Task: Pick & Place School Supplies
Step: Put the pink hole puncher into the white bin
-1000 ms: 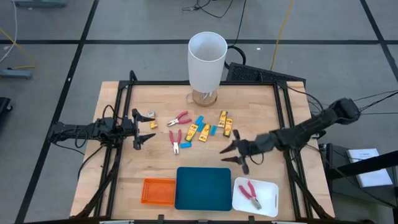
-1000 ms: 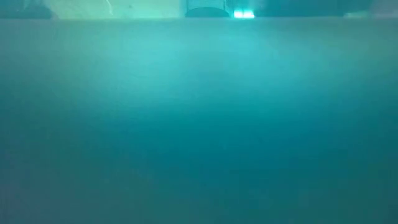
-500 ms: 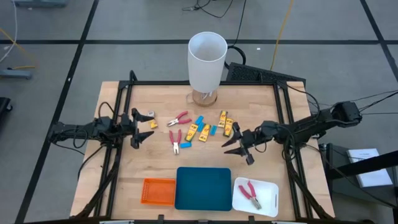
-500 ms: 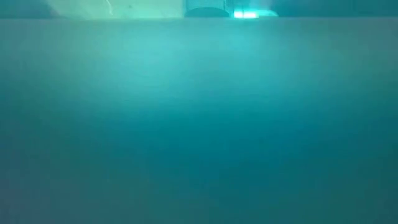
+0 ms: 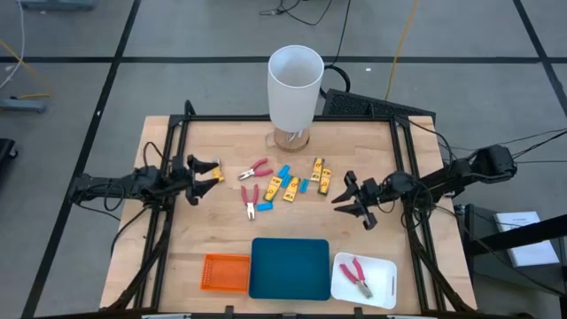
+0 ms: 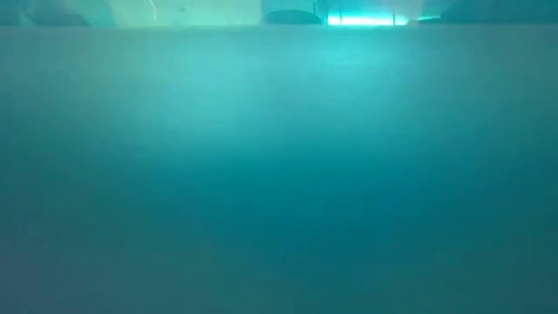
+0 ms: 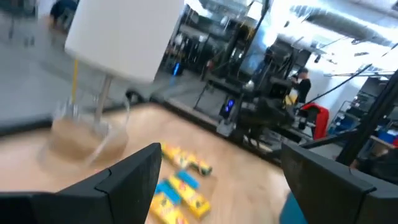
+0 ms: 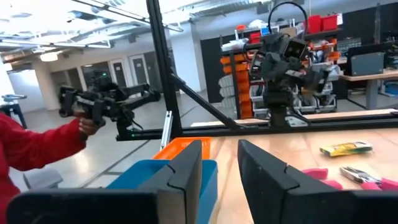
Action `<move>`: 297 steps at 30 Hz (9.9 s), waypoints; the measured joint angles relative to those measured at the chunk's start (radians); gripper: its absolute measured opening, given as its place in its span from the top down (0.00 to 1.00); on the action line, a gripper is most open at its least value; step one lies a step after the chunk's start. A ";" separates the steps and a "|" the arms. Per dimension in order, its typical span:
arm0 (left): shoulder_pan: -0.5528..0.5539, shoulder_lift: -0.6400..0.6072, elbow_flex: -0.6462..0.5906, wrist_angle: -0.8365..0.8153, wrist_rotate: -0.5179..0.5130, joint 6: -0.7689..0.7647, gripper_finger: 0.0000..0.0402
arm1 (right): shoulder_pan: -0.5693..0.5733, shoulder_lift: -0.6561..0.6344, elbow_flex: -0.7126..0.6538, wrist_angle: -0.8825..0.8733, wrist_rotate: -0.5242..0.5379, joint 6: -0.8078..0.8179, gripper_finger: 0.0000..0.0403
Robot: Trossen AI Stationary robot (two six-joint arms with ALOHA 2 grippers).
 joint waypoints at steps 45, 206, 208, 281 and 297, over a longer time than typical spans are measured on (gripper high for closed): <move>0.039 1.643 0.759 -0.501 0.062 -0.622 0.47 | -0.053 0.000 0.000 -0.101 0.103 0.050 0.77; 0.110 1.743 0.750 1.069 0.429 0.335 0.85 | 0.045 0.428 0.424 -0.171 0.446 -0.127 0.29; 0.110 1.743 0.750 1.069 0.429 0.335 0.85 | 0.045 0.428 0.424 -0.177 0.446 -0.127 0.31; 0.189 1.309 0.602 0.474 0.369 0.409 0.23 | 0.088 0.109 0.421 -0.712 0.445 -0.107 0.79; 0.246 1.177 0.399 0.620 0.369 0.350 0.23 | 0.437 -0.136 0.421 -0.819 0.445 -0.089 0.79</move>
